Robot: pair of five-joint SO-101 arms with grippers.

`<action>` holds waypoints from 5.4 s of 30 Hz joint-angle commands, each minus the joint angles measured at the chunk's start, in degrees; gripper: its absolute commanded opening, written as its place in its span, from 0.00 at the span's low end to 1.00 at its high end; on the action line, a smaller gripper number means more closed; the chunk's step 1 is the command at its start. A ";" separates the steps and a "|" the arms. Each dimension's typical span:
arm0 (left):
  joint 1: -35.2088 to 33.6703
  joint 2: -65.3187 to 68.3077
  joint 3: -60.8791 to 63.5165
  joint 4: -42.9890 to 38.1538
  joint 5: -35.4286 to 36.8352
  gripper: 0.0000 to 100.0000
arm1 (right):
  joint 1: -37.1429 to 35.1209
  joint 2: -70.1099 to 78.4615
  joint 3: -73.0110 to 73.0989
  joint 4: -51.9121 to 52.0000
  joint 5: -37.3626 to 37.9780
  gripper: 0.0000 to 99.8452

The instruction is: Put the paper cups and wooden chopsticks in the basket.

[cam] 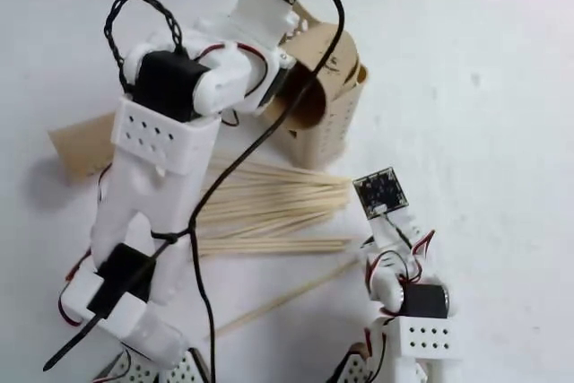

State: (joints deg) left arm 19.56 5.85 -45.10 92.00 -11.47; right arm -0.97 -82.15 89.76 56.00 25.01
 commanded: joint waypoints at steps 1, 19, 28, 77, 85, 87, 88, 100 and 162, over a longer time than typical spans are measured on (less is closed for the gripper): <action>-0.48 -1.89 -1.49 -4.75 0.00 0.12 | -0.04 -0.75 -0.35 -1.19 0.62 0.02; -0.57 6.20 -2.11 -15.12 -0.09 0.12 | -0.04 -0.75 -0.35 -1.19 0.62 0.02; -0.66 11.30 -1.67 -23.03 -0.09 0.12 | -0.04 -0.75 -0.35 -1.19 0.62 0.02; -45.93 -13.76 9.67 9.14 -4.84 0.13 | 0.04 -0.75 -0.35 -1.10 2.90 0.02; -58.15 -7.34 45.98 -18.29 -12.92 0.21 | -0.04 -0.75 -0.09 -1.10 2.90 0.02; -58.15 -6.55 50.73 -22.95 -12.92 0.22 | -0.13 -0.75 0.35 -1.19 2.90 0.02; -58.15 -6.20 51.96 -24.35 -12.84 0.22 | -0.13 -0.75 0.35 -1.19 2.90 0.02; -55.16 4.00 53.27 -28.75 -12.48 0.22 | -0.13 -0.75 0.62 -2.33 2.90 0.02; -33.80 -64.66 100.40 -32.35 -6.68 0.21 | -0.13 -0.75 0.62 -2.24 2.99 0.02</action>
State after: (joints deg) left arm -19.12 -60.70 51.52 61.23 -19.56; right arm -0.88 -82.15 90.73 54.77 27.56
